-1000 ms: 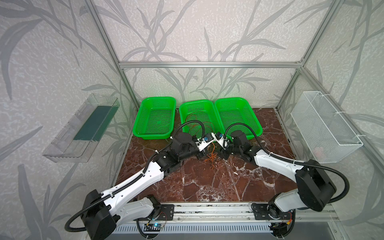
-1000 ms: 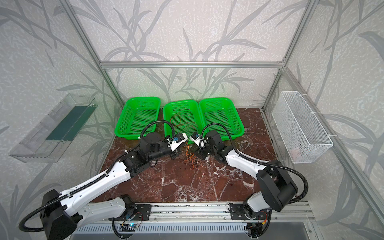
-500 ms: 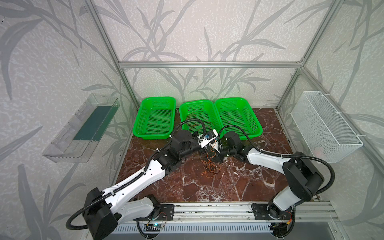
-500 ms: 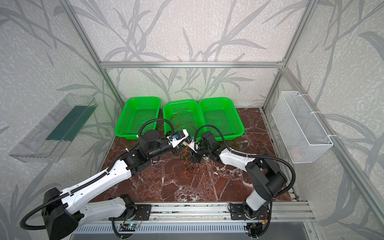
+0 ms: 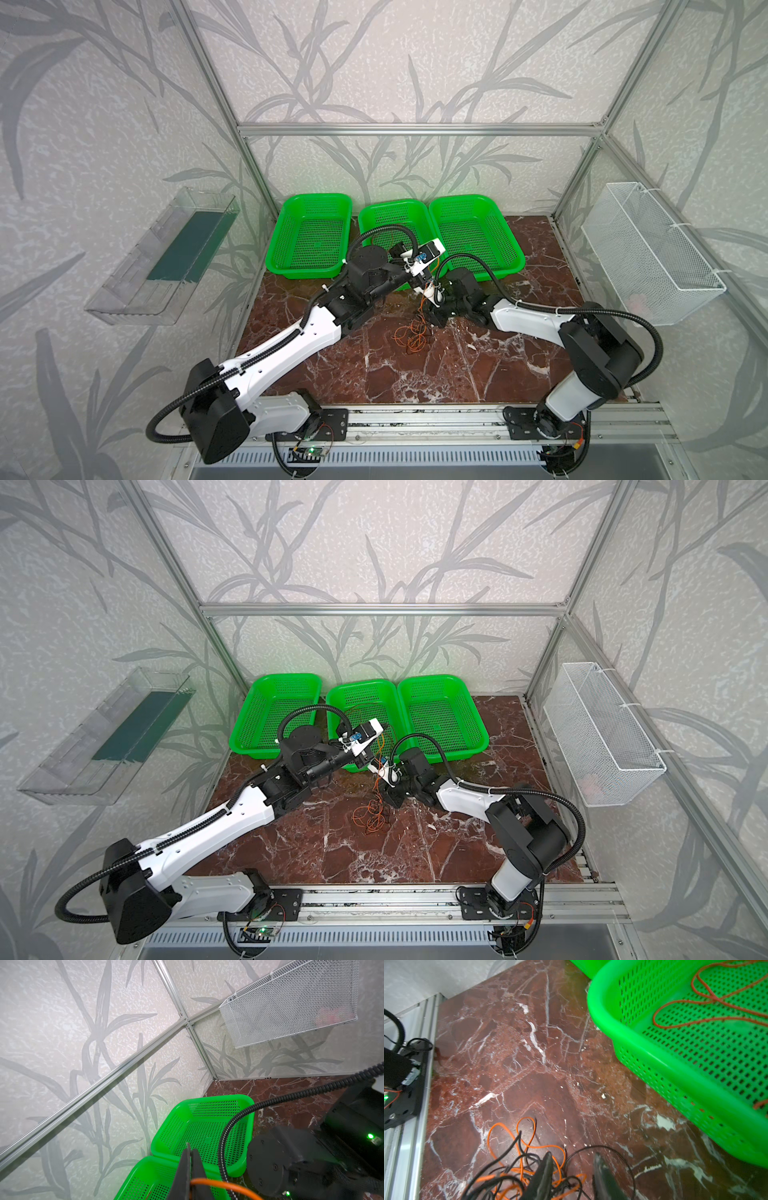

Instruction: Untangle the cables

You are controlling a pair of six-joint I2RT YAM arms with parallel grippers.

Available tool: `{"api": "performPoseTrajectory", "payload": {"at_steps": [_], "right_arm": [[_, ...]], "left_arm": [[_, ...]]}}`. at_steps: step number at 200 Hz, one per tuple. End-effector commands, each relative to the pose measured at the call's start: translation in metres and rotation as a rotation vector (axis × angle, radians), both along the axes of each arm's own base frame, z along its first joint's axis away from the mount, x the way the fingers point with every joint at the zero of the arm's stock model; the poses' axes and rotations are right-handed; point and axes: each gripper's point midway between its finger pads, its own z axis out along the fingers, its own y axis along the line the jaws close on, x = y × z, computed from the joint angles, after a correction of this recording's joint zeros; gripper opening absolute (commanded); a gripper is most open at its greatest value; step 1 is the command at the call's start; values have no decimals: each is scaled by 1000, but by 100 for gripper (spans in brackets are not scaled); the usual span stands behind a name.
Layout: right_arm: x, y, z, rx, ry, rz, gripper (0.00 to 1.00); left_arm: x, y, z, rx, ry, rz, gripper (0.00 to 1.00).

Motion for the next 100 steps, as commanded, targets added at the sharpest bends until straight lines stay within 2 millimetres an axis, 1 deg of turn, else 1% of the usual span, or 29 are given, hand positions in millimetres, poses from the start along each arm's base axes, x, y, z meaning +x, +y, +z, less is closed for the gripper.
{"api": "performPoseTrajectory", "payload": {"at_steps": [1, 15, 32, 50, 66, 88, 100], "right_arm": [[8, -14, -16, -61, -2, -94, 32], [15, -23, -10, -80, -39, -144, 34], [24, -38, 6, -86, -91, -202, 40], [34, -58, 25, -79, -123, -271, 45], [42, -79, 39, -73, -138, -356, 48], [45, -102, 54, -54, -151, -404, 51], [38, -102, 65, -30, -180, -366, 51]], "left_arm": [[2, 4, 46, -84, -117, 14, 0], [0, 4, 48, -97, -114, -8, 0], [-5, 3, 44, -99, -87, -51, 0], [-7, 5, 34, -103, -52, -77, 0], [-8, 10, 31, -119, -32, -85, 0], [-9, 14, 30, -142, -6, -112, 0], [-10, 13, 31, -148, 7, -136, 0]]}}
